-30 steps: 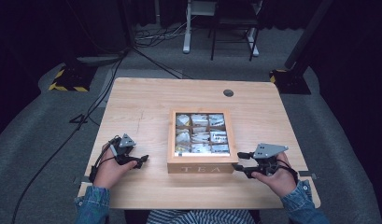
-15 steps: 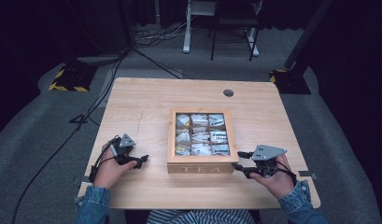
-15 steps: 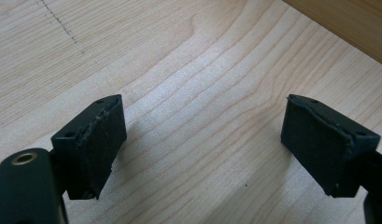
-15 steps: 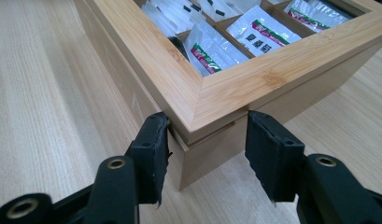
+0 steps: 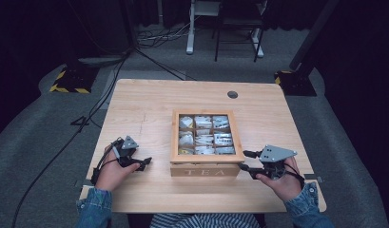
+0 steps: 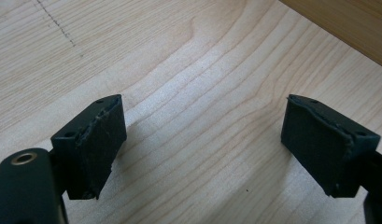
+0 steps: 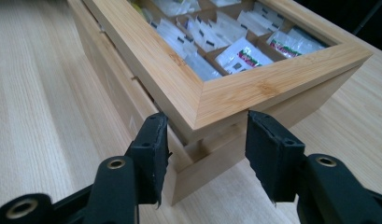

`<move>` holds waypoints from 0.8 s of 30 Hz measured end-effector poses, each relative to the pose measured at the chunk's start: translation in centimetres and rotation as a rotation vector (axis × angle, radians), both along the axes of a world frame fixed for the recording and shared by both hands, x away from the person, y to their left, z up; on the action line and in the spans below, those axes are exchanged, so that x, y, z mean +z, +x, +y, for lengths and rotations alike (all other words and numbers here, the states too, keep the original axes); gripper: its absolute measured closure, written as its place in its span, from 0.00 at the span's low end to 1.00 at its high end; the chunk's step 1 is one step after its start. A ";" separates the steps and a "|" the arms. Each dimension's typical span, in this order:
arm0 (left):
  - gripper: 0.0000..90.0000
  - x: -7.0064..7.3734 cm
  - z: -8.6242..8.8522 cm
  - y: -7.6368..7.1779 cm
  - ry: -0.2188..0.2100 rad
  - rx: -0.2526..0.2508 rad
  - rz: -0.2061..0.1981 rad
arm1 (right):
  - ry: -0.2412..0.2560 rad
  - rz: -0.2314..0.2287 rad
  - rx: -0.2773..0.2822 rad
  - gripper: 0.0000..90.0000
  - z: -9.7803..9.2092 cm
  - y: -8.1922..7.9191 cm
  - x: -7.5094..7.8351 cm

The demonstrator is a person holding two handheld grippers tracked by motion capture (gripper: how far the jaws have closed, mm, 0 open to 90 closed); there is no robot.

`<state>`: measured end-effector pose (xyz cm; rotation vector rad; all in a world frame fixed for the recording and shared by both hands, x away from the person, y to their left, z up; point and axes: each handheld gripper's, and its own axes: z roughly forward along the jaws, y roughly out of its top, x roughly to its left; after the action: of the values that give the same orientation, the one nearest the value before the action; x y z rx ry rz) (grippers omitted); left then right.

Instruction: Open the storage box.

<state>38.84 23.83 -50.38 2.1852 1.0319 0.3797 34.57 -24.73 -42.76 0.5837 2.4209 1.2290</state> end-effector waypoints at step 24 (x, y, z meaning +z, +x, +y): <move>0.18 0.1 0.5 1.5 0.003 -0.010 0.003 | 0.121 -0.044 -0.015 0.56 -0.3 1.3 4.1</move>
<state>40.37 24.30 -50.31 2.1931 1.0220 0.3740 35.88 -24.99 -38.66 0.6017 2.3143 1.3748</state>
